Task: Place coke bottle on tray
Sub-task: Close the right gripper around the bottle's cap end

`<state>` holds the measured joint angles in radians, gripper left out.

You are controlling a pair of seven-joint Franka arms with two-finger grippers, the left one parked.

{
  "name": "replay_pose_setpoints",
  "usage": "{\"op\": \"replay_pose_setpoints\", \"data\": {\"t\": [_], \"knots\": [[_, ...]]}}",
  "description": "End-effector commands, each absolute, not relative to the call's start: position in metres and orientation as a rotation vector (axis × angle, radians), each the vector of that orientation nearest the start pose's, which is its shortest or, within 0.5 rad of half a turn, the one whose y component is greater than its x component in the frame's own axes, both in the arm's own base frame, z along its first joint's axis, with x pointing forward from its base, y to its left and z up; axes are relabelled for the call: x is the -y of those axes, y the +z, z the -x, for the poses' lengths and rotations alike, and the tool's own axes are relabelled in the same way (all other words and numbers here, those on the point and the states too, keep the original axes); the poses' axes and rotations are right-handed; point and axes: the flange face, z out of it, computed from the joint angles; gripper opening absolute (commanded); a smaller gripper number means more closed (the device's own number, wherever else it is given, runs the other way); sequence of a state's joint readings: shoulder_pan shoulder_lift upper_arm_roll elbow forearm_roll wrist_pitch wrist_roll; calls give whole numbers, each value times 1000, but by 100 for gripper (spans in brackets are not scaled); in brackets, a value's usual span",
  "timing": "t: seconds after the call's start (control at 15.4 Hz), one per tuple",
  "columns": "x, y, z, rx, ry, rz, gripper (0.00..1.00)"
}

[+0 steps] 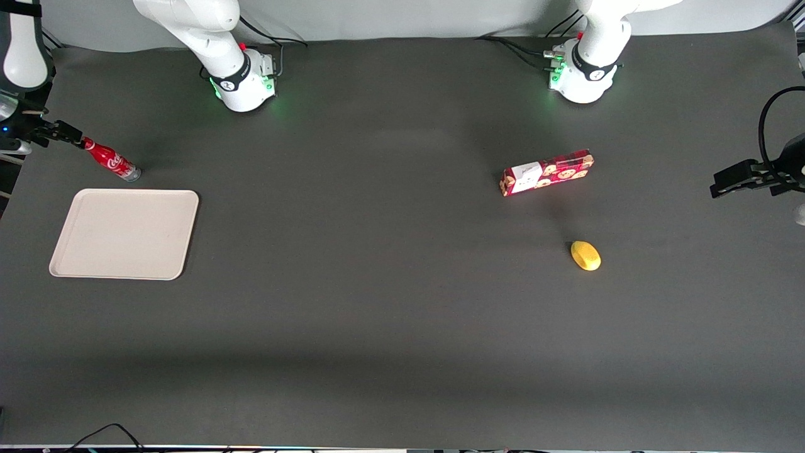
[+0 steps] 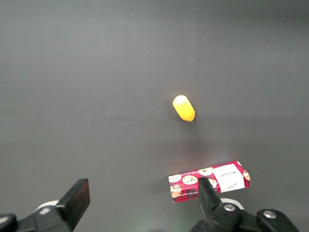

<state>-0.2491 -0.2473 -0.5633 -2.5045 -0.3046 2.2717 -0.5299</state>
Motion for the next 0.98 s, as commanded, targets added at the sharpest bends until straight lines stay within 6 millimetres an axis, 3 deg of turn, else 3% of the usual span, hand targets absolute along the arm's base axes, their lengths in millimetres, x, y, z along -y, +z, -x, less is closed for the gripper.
{"op": "replay_pose_setpoints", "data": {"t": [0.0,0.65,0.91], "knots": [[315,338,-283,-70,59,3211,100],[318,319,-273,-6,71,3200,100],[316,318,-275,5,74,3200,93]]}}
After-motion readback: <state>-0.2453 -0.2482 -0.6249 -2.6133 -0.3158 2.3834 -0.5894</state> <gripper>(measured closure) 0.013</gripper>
